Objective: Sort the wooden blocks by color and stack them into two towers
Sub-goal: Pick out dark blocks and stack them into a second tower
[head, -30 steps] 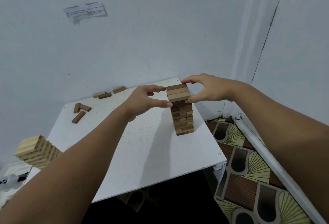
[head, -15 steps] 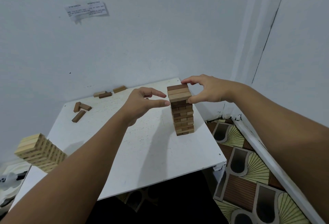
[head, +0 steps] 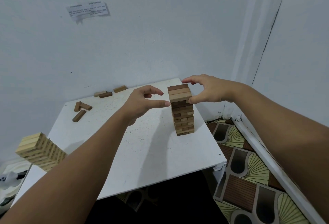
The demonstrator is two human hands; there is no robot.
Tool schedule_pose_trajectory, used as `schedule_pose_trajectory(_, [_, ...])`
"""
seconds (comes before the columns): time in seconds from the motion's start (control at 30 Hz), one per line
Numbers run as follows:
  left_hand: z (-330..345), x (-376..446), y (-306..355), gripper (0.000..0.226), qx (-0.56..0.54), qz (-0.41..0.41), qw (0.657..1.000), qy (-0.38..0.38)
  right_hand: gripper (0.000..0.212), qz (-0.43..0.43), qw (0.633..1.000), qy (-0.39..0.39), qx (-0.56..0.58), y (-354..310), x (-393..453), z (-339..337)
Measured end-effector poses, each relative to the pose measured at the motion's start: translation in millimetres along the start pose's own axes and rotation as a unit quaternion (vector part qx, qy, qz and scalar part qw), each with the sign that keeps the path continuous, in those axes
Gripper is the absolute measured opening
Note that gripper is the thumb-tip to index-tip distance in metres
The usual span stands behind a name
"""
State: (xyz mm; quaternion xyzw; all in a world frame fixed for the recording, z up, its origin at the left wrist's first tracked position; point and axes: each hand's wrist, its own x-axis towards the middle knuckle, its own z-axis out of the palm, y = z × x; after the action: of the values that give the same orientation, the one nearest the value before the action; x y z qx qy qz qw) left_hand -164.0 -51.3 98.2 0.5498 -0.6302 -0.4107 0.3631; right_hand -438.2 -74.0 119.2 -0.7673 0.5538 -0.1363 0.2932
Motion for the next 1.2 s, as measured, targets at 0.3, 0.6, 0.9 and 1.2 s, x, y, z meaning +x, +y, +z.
schedule_pose_trajectory(0.3, [-18,6,-14,0.025,-0.052,-0.008,0.997,0.053,0.062,-0.05,0.994,0.101,0.012,-34,4,-2])
schedule_pose_trajectory(0.6, [-81,-24,-72,0.028,0.176,-0.074,0.952,0.239,0.055,-0.117,0.974,0.102,-0.163,-118,35,33])
schedule_pose_trajectory(0.9, [-122,-52,-133,0.083,0.416,-0.2,0.879,0.115,0.07,-0.095,0.964,-0.04,-0.244,-160,88,136])
schedule_pose_trajectory(1.2, [-130,-19,-181,0.07,0.362,-0.224,0.892,0.154,0.052,-0.086,0.973,-0.04,-0.21,-147,140,219])
